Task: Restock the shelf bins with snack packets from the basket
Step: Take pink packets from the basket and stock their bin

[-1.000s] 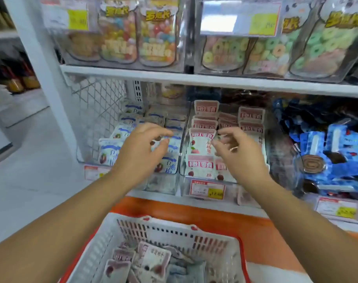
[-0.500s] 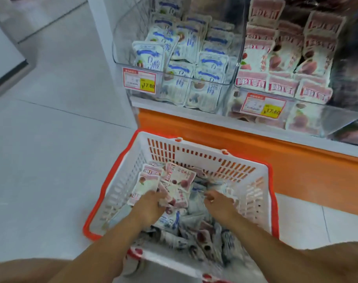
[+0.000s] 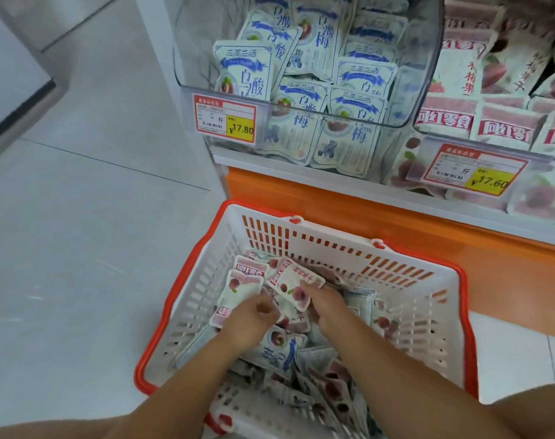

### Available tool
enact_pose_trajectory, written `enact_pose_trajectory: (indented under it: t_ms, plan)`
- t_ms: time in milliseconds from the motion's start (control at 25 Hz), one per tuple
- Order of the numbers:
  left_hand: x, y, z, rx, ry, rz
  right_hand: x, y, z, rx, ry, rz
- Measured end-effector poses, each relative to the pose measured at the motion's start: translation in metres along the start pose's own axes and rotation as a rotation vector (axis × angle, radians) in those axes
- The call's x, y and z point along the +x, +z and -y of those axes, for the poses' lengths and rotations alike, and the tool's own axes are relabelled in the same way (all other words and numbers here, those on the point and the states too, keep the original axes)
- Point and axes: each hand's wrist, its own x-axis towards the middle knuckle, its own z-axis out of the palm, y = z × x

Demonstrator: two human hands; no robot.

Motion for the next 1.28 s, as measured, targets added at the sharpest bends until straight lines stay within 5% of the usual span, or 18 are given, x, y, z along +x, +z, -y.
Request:
enact_pose_trajectory:
  t_ms: [200,320,560,720,1120,1280]
  plan:
    - [-0.006,-0.004,-0.017,-0.697,-0.098,0.105,-0.041,-0.010,-0.001,0.110,-0.125,0.282]
    - [-0.012,-0.007,-0.038,-0.854,-0.017,0.118,-0.069,-0.025,0.003,0.046,-0.190,0.362]
    - [-0.033,0.004,-0.066,-0.661,0.112,0.099,-0.117,-0.063,0.024,0.081,-0.423,0.369]
    - [-0.061,0.005,-0.101,-0.607,0.179,0.109,-0.145,-0.086,0.037,0.030,-0.529,0.226]
    - [-0.129,-0.023,-0.236,-0.346,0.605,0.098,-0.259,-0.147,0.127,-0.224,-0.871,0.228]
    - [-0.133,-0.032,-0.289,-0.252,0.722,0.015,-0.280,-0.181,0.169,-0.137,-0.958,0.091]
